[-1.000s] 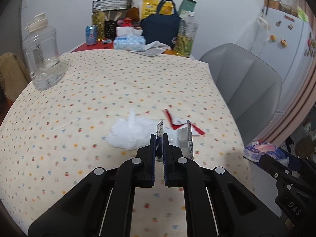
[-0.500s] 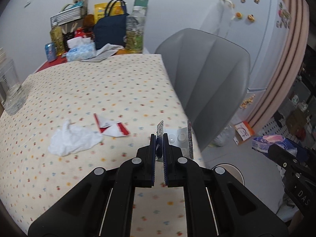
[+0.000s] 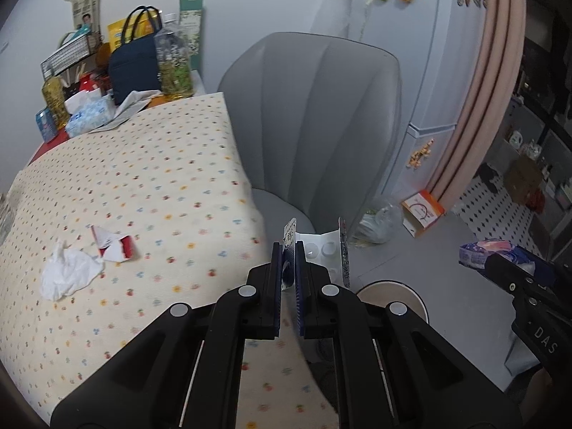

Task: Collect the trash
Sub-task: 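Carry both items to the bin and open the right tool over it, then open the left tool over the bin to drop the silver blister pack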

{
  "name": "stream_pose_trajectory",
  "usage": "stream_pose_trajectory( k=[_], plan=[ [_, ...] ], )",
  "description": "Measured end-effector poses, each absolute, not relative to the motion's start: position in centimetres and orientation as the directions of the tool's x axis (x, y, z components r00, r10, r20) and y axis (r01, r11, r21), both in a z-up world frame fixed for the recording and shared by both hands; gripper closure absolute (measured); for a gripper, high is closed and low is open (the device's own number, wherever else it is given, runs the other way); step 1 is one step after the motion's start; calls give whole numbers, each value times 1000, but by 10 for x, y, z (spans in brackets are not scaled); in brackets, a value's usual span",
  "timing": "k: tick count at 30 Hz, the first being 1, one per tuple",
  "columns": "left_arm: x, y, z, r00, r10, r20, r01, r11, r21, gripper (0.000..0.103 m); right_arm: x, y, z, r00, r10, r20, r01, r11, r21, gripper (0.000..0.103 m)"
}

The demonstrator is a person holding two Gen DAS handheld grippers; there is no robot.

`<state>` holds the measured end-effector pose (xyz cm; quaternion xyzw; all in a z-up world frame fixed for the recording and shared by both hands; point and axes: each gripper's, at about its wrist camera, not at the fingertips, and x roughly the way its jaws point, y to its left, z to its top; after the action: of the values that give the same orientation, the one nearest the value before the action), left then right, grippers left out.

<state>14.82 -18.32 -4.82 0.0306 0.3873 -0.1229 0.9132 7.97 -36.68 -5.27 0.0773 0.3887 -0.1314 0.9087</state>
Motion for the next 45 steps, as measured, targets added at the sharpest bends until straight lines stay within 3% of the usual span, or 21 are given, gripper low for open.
stream_pose_trajectory(
  k=[12, 14, 16, 19, 24, 30, 45],
  plan=[
    [153, -251, -58, 624, -259, -737, 368, 930, -16, 96, 81, -430, -82, 622, -214, -753, 397, 915, 68, 58],
    [154, -260, -61, 616, -262, -743, 380, 925, -11, 96, 84, -437, -89, 615, -211, -759, 403, 912, 74, 52],
    [155, -266, -63, 609, -262, -748, 388, 922, -7, 96, 85, -443, -94, 617, -223, -755, 417, 906, 73, 37],
    [155, -274, -67, 601, -262, -756, 395, 919, -4, 96, 82, -451, -96, 617, -247, -747, 432, 900, 60, 24],
    [157, -288, -74, 579, -270, -769, 415, 910, -8, 96, 70, -467, -96, 614, -268, -743, 467, 881, 68, 13],
    [152, -310, -77, 555, -294, -778, 457, 889, -10, 96, 48, -480, -94, 611, -294, -735, 505, 860, 76, 8],
    [133, -370, -92, 461, -370, -807, 572, 819, -49, 95, 8, -515, -85, 577, -394, -716, 608, 792, 55, 8]
  ],
)
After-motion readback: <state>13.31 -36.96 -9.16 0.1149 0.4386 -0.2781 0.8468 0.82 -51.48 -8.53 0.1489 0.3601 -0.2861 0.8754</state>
